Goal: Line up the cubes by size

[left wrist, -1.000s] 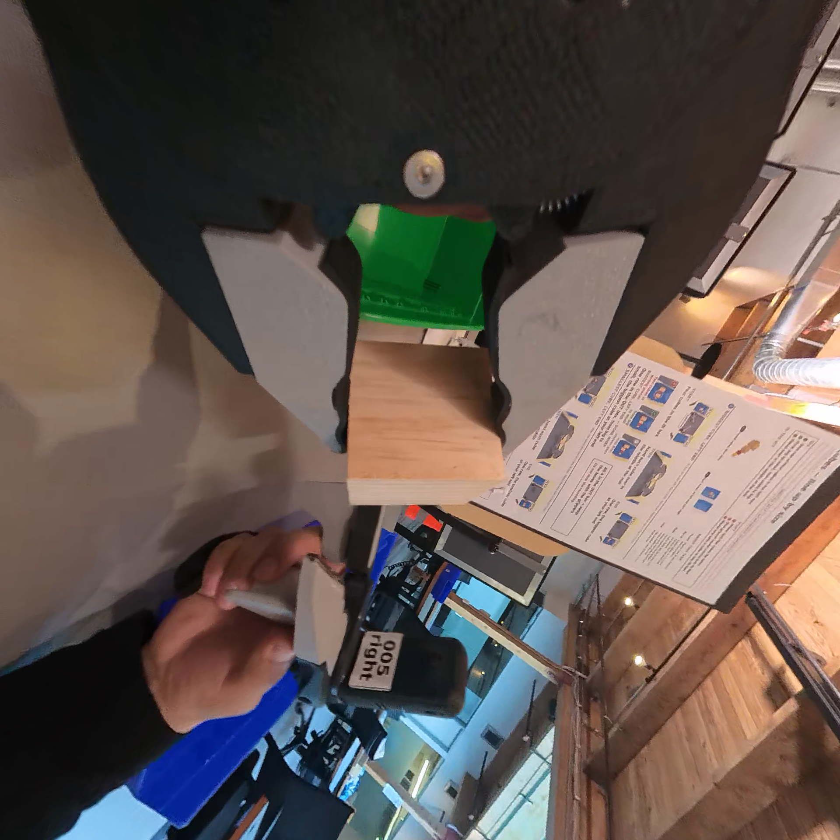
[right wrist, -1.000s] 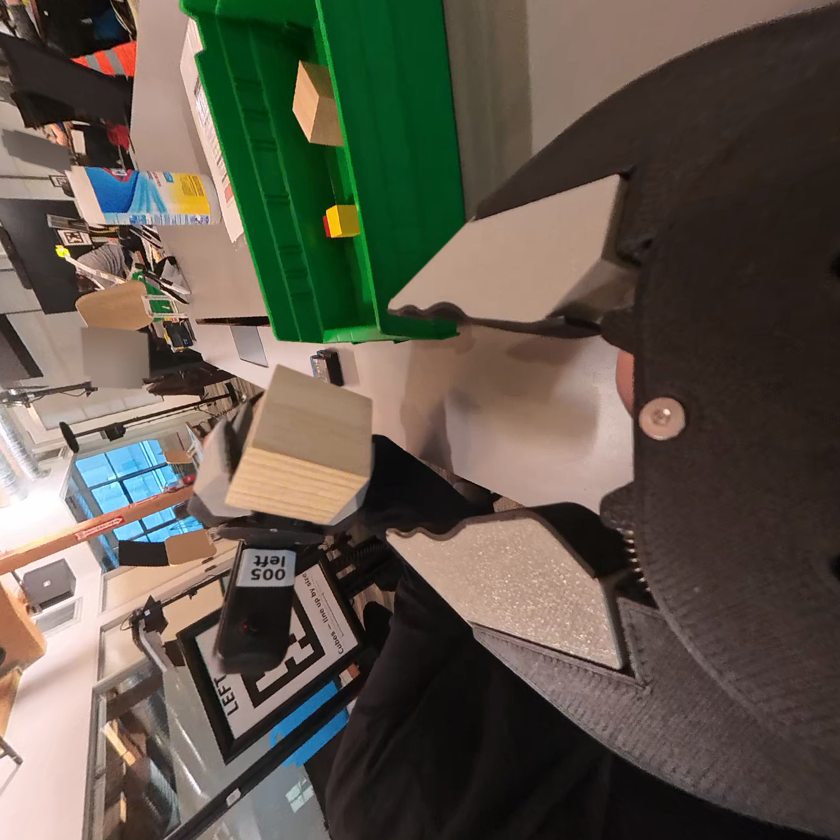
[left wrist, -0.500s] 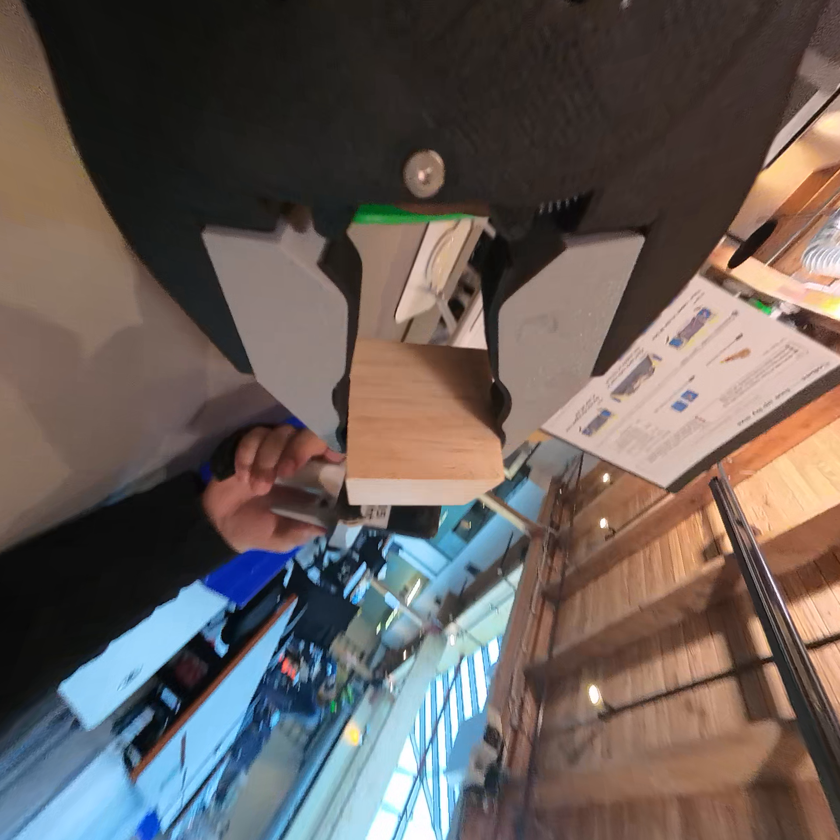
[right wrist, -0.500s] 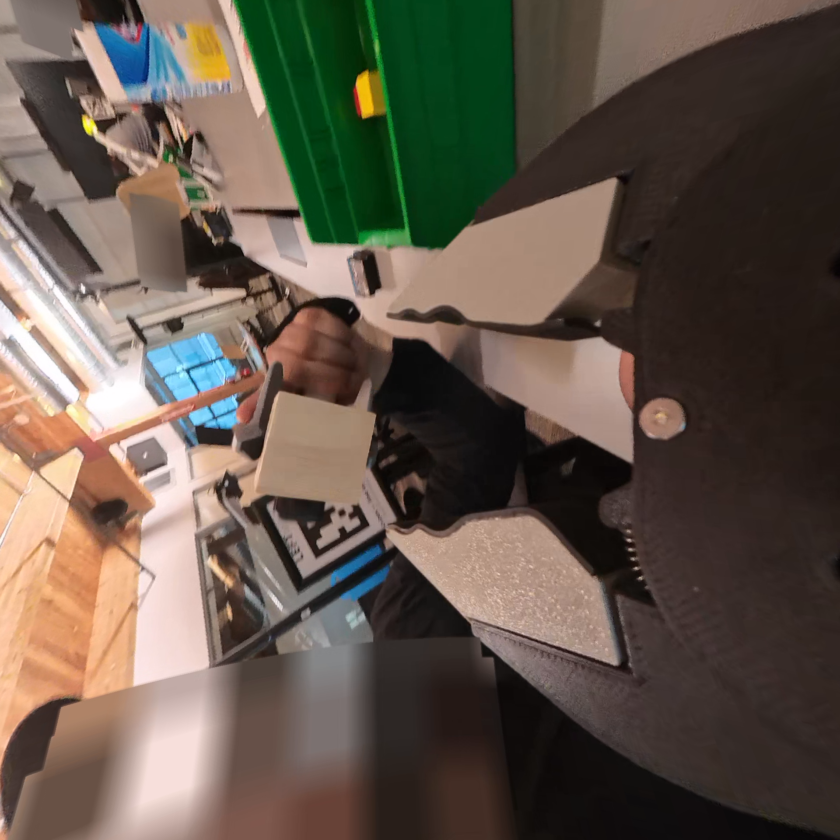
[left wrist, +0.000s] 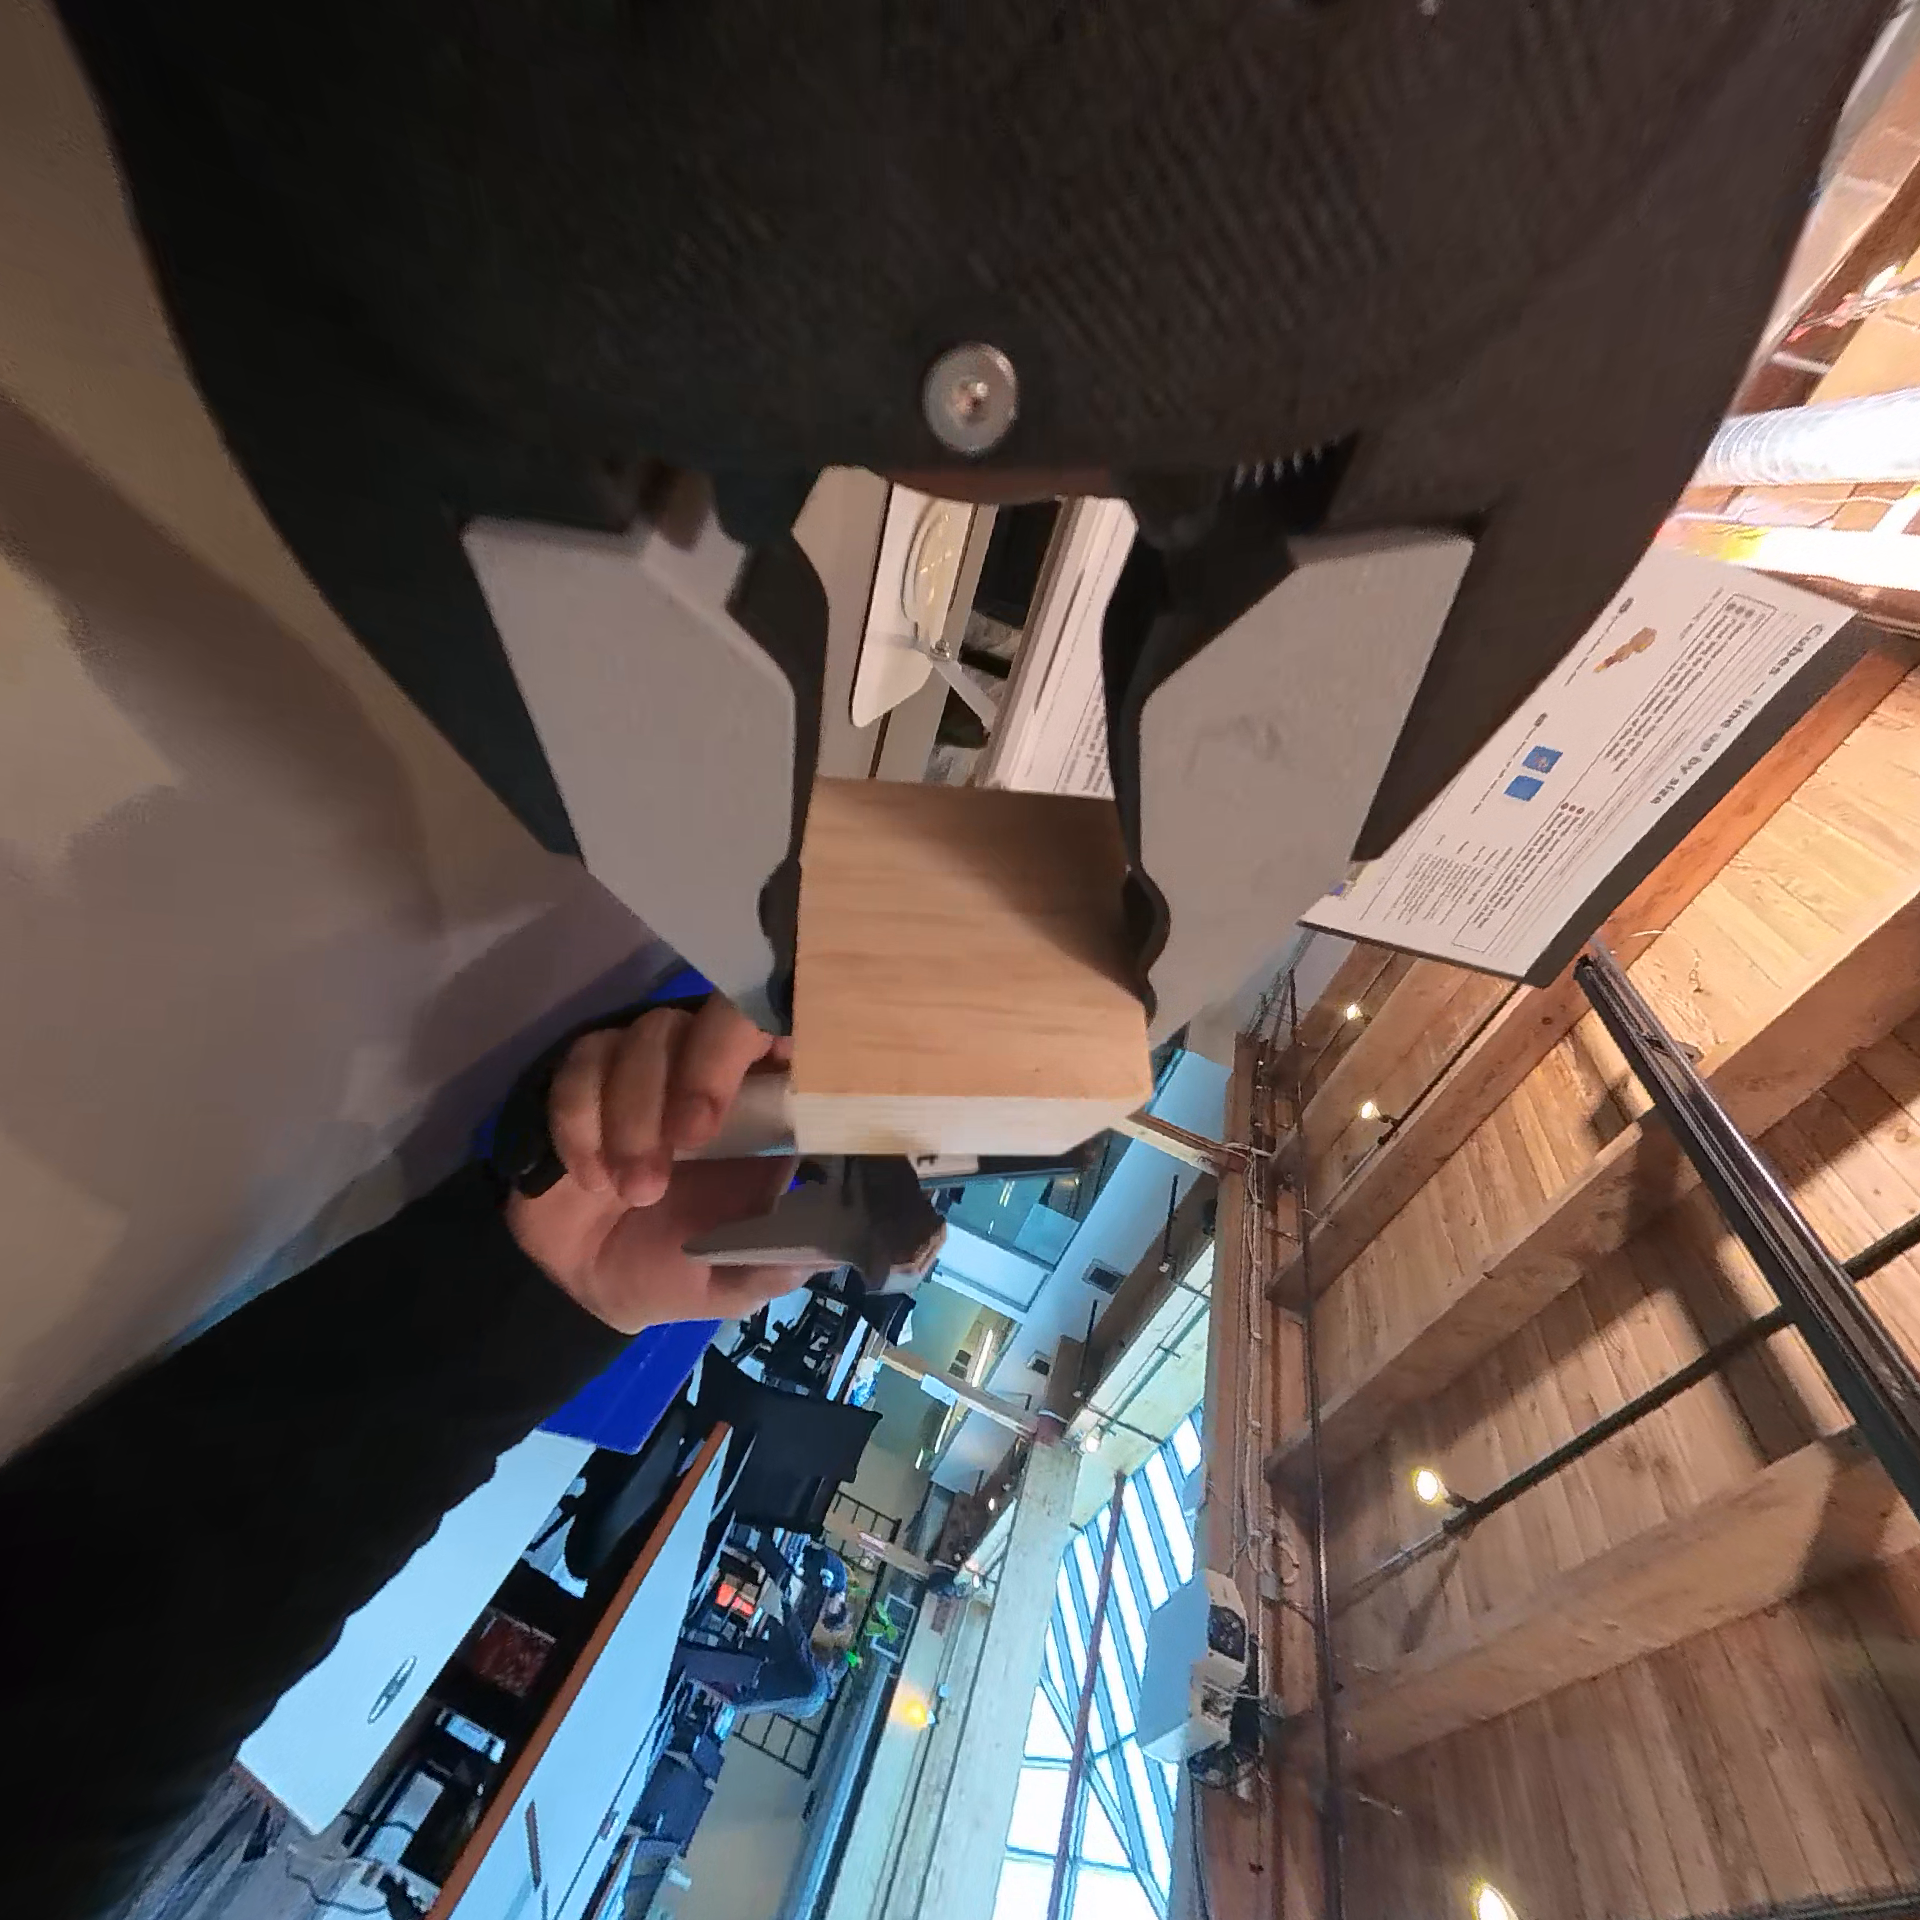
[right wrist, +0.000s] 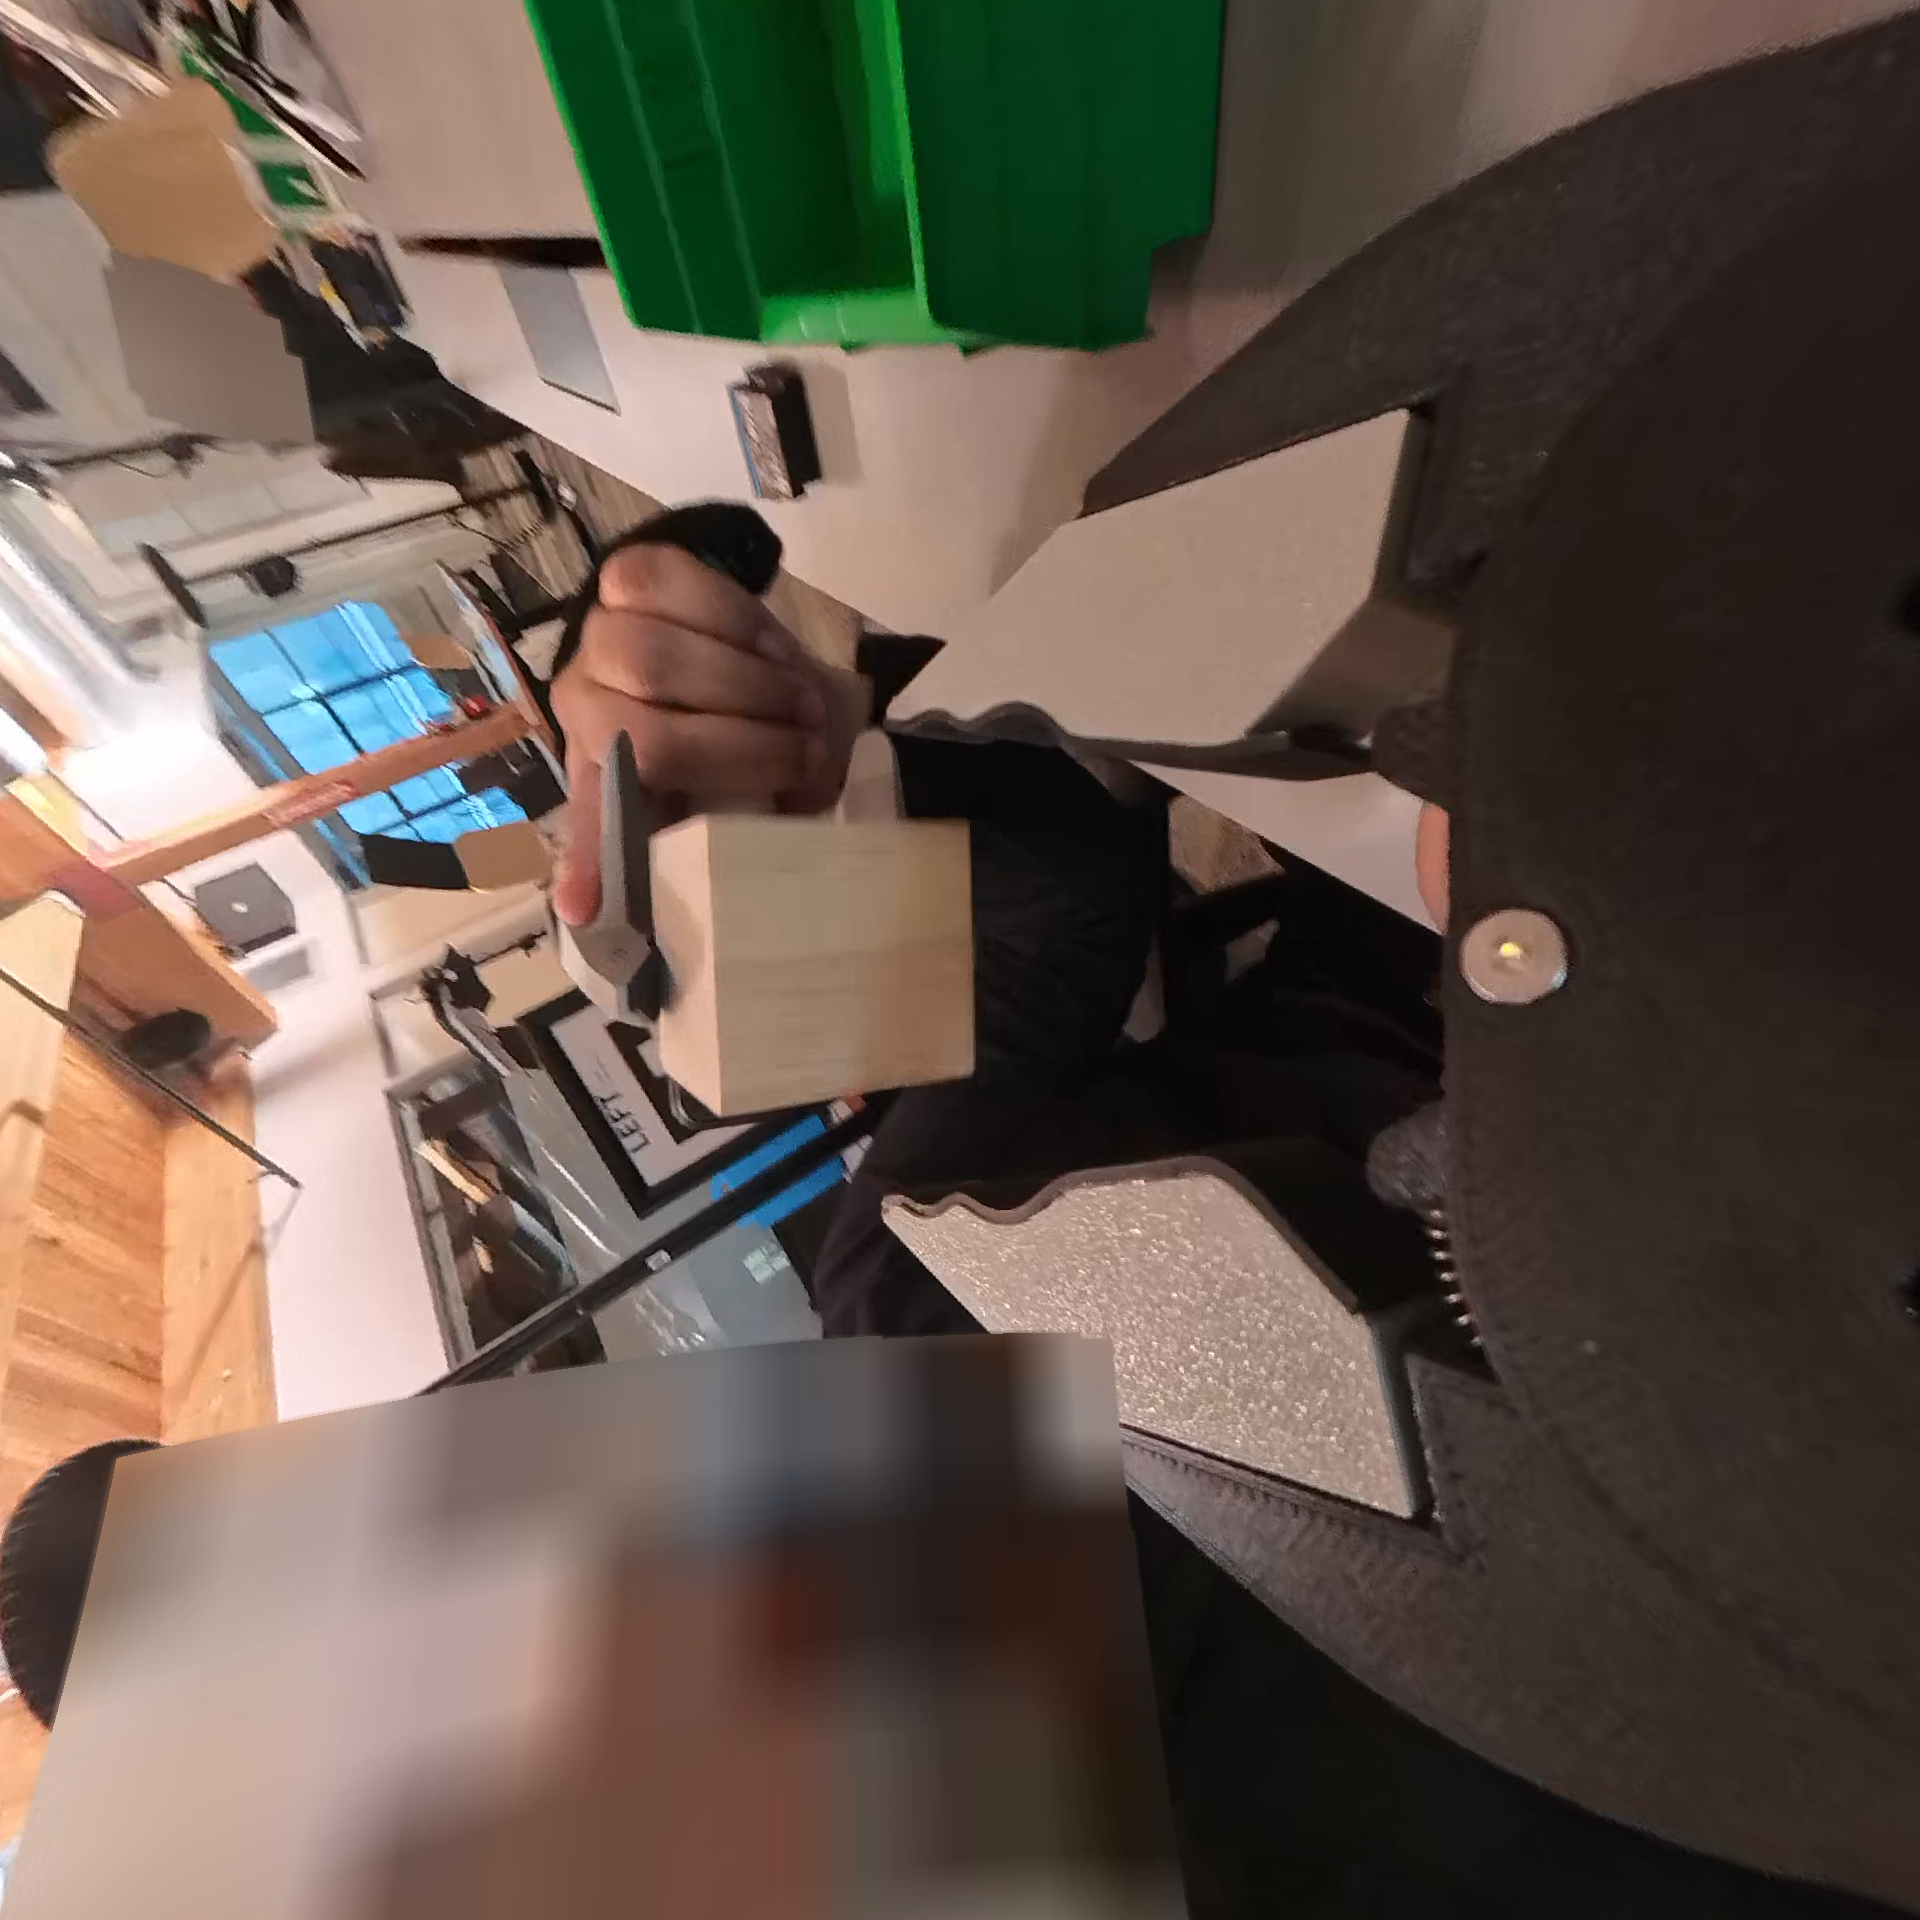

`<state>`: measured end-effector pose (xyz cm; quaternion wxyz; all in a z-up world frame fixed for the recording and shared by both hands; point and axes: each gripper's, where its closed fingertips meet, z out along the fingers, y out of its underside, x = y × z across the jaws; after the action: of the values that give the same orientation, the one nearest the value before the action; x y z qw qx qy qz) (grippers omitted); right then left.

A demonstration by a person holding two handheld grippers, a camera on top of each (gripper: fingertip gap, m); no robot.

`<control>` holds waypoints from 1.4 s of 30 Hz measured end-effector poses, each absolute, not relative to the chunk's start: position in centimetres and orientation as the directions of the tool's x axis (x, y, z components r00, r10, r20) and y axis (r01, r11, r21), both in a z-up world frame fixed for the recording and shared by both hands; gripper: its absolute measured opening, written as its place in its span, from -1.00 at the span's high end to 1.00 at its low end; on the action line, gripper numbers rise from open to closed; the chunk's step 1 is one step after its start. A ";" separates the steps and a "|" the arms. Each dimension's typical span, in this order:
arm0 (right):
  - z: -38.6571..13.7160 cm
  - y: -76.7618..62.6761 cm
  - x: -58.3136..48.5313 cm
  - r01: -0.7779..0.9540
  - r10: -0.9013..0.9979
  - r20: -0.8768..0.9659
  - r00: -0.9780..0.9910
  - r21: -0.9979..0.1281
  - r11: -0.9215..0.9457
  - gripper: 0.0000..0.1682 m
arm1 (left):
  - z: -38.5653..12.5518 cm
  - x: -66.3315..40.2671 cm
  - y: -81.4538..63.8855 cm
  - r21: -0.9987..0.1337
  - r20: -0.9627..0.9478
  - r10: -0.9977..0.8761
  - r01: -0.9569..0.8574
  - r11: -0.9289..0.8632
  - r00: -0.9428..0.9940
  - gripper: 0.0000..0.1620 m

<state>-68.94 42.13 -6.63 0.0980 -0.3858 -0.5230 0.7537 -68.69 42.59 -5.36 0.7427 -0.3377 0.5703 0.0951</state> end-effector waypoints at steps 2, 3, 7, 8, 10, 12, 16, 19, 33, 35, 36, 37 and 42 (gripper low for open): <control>-7.0 41.5 -69.2 0.274 0.556 -0.480 -0.679 -0.868 -0.414 0.02 | -6.1 -68.7 43.4 -0.379 -0.921 -0.236 -0.573 0.727 0.309 0.26; -7.3 41.4 -69.6 0.283 0.571 -0.483 -0.664 -0.869 -0.406 -0.01 | -6.6 -68.8 43.8 -0.371 -0.926 -0.236 -0.596 0.713 0.294 0.25; -8.7 42.5 -71.0 0.280 0.668 -0.469 -0.578 -0.883 -0.377 0.20 | -7.5 -68.7 44.6 -0.366 -0.930 -0.246 -0.625 0.690 0.273 0.25; -8.8 42.6 -71.1 0.274 0.673 -0.463 -0.577 -0.886 -0.374 0.31 | -7.4 -68.6 44.6 -0.374 -0.927 -0.252 -0.617 0.693 0.278 0.26; -8.8 42.8 -71.1 0.277 0.664 -0.478 -0.575 -0.877 -0.392 0.31 | -7.5 -68.7 44.8 -0.379 -0.925 -0.255 -0.620 0.687 0.282 0.25; -8.9 42.9 -71.3 0.275 0.666 -0.479 -0.572 -0.877 -0.395 0.31 | -7.6 -68.8 44.9 -0.387 -0.922 -0.264 -0.618 0.684 0.285 0.25; -9.0 43.0 -71.6 0.282 0.634 -0.518 -0.573 -0.852 -0.441 0.29 | -7.9 -69.0 45.0 -0.385 -0.923 -0.270 -0.630 0.675 0.275 0.25; -9.1 43.1 -71.8 0.294 0.607 -0.546 -0.577 -0.833 -0.469 0.28 | -8.2 -69.0 45.2 -0.382 -0.924 -0.275 -0.642 0.665 0.266 0.25; -8.6 43.7 -72.4 0.248 0.634 -0.547 -0.546 -0.829 -0.502 0.31 | -7.5 -71.5 45.1 -0.586 -0.811 -0.410 -0.562 0.584 0.418 0.23; -7.8 43.9 -71.9 0.215 0.649 -0.526 -0.550 -0.839 -0.499 0.31 | -6.2 -72.5 44.2 -0.620 -0.782 -0.418 -0.506 0.599 0.463 0.24; -7.4 44.1 -71.7 0.192 0.661 -0.512 -0.548 -0.847 -0.496 0.30 | -5.7 -73.1 43.8 -0.631 -0.770 -0.416 -0.480 0.609 0.483 0.30; -6.7 44.1 -71.4 0.166 0.668 -0.496 -0.554 -0.852 -0.496 0.31 | -4.8 -73.9 43.5 -0.637 -0.757 -0.398 -0.454 0.622 0.517 0.46; -1.4 45.1 -68.7 -0.062 0.828 -0.301 -0.473 -0.926 -0.372 0.30 | -0.7 -78.1 42.7 -0.736 -0.602 -0.384 -0.300 0.607 0.700 1.00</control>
<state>-68.65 45.08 -1.43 0.3089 -0.4100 -0.4673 0.7198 -78.10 42.71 -0.68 0.8089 -0.4425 0.3863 -0.0258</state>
